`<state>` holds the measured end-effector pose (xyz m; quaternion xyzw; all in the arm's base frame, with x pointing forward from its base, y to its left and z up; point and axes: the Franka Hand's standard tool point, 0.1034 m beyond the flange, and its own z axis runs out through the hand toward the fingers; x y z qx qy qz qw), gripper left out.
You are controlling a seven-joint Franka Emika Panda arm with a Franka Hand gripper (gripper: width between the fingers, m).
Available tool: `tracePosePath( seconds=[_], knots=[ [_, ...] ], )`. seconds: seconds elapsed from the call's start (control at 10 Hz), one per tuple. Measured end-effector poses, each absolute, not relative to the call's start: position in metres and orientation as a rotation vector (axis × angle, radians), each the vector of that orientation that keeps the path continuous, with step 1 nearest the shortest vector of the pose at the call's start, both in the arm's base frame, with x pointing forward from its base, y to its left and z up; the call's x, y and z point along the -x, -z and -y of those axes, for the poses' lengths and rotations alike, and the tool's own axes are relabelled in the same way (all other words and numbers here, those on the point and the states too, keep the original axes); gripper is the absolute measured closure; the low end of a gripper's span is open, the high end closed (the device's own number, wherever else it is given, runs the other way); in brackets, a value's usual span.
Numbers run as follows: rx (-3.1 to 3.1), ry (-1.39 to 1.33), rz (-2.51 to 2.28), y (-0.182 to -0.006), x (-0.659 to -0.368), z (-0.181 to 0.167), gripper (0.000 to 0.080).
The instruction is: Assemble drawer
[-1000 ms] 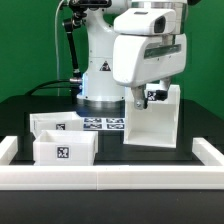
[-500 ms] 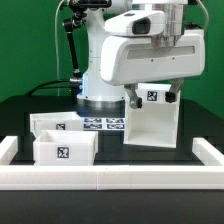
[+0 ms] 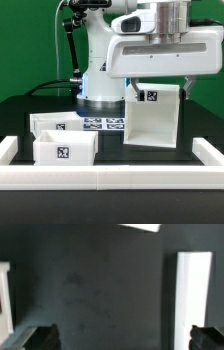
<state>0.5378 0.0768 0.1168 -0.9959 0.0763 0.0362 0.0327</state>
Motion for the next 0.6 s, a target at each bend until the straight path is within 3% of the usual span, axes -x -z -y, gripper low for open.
tracePosePath(
  seconds=[0.3,0.6],
  knots=[
    [3.067,-0.088,-0.276,-0.146,-0.530,-0.089,0.0150],
    [3.078,-0.085,-0.274,-0.157,-0.505,-0.106,0.0150]
  ],
)
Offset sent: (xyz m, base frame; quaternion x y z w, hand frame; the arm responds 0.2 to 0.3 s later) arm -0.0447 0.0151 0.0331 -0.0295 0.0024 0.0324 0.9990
